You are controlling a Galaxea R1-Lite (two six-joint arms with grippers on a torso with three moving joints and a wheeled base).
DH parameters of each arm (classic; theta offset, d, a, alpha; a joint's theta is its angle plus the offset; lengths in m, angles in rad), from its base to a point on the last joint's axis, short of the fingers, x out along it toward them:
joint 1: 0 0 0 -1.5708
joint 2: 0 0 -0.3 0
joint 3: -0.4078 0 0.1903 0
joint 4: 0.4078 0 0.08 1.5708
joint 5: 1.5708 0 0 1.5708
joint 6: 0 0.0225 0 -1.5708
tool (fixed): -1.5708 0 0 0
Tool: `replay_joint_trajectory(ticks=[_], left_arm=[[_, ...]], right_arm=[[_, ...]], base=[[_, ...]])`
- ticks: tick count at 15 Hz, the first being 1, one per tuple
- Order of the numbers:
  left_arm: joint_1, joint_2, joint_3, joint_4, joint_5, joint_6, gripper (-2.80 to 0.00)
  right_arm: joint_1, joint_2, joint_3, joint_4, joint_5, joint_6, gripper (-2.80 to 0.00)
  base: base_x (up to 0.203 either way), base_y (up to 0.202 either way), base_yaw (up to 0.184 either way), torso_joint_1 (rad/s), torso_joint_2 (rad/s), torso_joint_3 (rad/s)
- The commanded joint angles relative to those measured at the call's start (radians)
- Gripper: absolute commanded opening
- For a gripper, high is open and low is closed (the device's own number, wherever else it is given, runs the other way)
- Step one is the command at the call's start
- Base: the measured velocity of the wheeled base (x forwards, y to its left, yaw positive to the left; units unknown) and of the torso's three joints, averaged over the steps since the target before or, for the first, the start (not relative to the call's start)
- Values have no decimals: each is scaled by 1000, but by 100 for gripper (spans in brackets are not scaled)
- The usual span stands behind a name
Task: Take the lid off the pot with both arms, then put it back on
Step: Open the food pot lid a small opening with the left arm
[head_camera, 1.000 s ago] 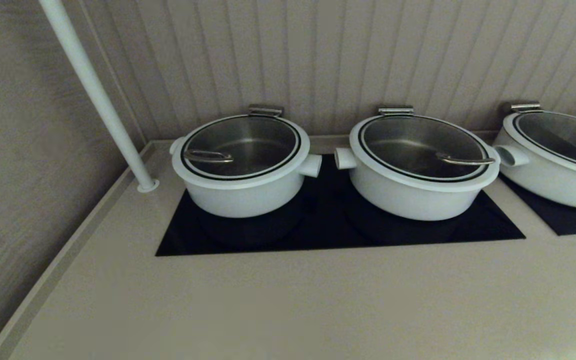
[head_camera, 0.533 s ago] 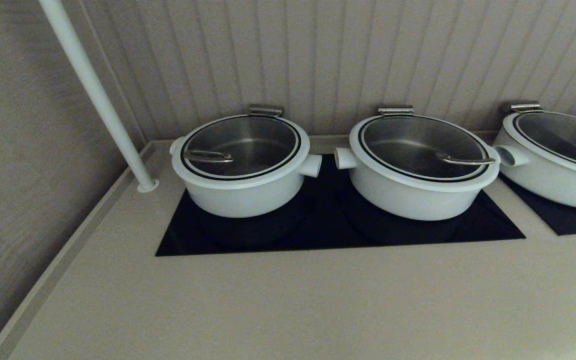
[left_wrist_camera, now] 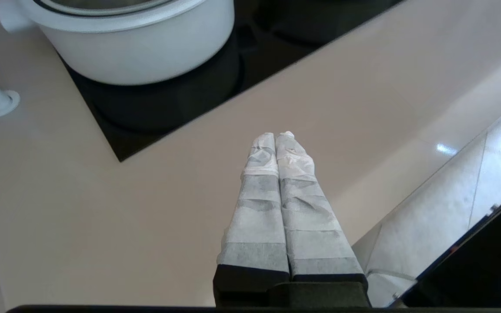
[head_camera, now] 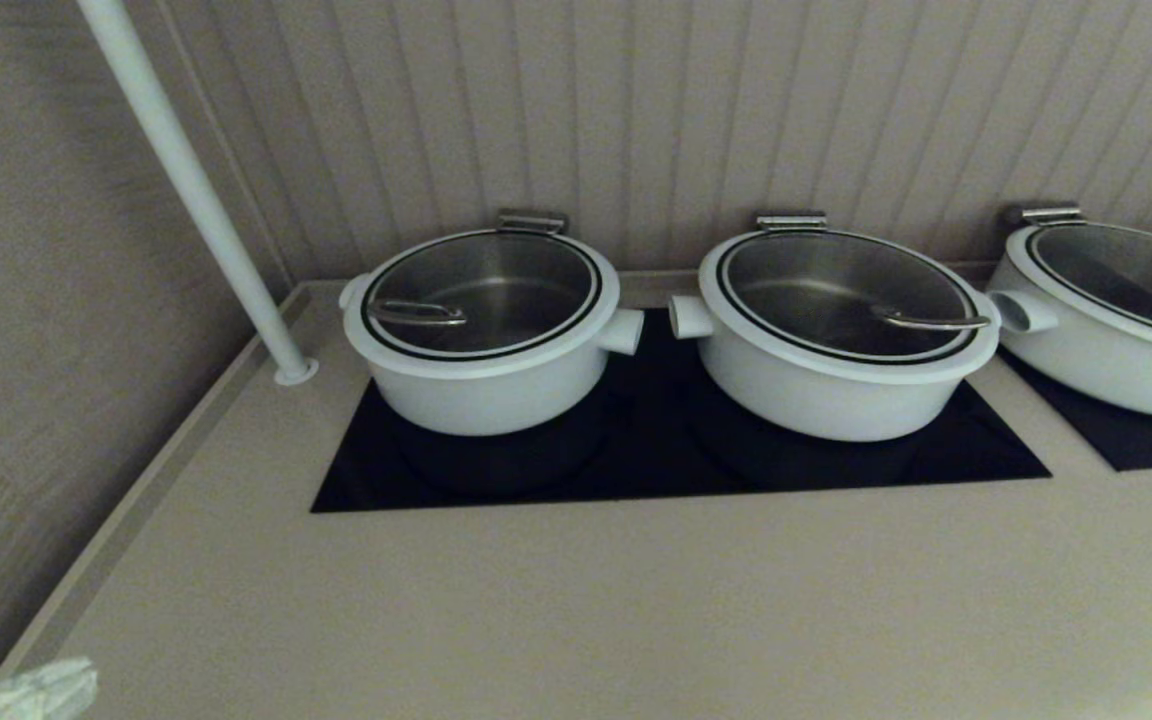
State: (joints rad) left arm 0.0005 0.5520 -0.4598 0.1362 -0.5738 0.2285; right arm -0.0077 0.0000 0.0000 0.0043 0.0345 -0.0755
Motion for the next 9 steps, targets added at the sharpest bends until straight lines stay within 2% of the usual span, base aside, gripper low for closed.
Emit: replay_joint_trajectory(ticks=[1,5,9], left_arm=[[-8,82,-15,-2,-3,16,-280],[-37,198,-21,-62,-2,65,-280],[-69,325,-19,-174,1,121,-280]], right_arm=[[0,0,0,0,1,-1,-280],[0,0,0,0,1,-1,-280],[0,0,0,0,1,-1,-280]], base=[[0,0,0,0,0,0],[0,0,0,0,0,0],[0,0,0,0,0,0]])
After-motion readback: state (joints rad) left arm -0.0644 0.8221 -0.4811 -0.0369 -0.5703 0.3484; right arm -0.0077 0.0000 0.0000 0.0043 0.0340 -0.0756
